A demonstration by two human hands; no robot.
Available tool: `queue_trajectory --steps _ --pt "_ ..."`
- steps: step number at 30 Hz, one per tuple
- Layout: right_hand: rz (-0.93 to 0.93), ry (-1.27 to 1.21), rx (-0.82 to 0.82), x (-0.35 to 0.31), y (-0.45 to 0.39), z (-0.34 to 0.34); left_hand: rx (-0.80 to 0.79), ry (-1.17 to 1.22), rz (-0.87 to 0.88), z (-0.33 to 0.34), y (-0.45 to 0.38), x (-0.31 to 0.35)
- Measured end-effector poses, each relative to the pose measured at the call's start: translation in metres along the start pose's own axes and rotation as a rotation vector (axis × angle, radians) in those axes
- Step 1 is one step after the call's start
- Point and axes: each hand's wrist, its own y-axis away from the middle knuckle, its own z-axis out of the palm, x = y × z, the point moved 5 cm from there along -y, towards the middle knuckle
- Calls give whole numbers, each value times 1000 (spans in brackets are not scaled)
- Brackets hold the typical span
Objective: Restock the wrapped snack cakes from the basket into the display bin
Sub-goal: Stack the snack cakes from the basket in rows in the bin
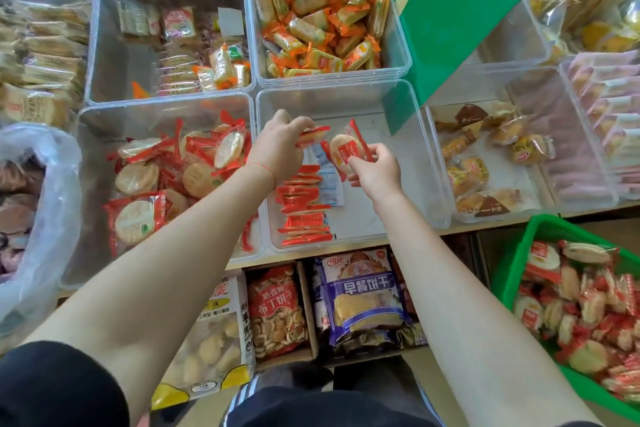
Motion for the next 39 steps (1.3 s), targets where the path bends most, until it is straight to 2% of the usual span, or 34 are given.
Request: queue_trajectory --steps 4,7,9,12,14,16,18,22,24,27,32,36,39 --pt "28 25 39 8 -2 -6 26 12 -10 3 -5 -1" --pt "57 5 79 11 -3 -17 101 120 -127 -5 -7 -7" --pt "78 -33 81 11 -2 -22 129 376 -307 -8 -4 -14" --pt "114 -136 46 11 1 -25 69 987 -569 2 5 -19" --pt "130 -230 -3 10 4 -24 -6 1253 -603 7 13 -15" --pt "130 -277 -63 8 6 -23 -73 1326 -602 11 21 -11" --pt "116 -309 -117 3 8 -21 -120 1201 -586 14 25 -9" --pt "55 -292 -155 -12 7 -20 -161 519 -381 7 17 -2" --pt "5 -249 -170 -20 6 -18 -162 436 -291 2 11 10" --pt "-29 -245 -162 -29 1 -15 -123 469 -283 -4 -3 19" --pt "-31 -186 -80 -26 -8 -18 24 443 -195 -20 -23 11" --pt "13 -141 -24 -15 -13 -22 28 17 -12 -10 -28 8" --pt "59 -131 27 -6 -15 -25 -125 -156 46 13 -26 10"
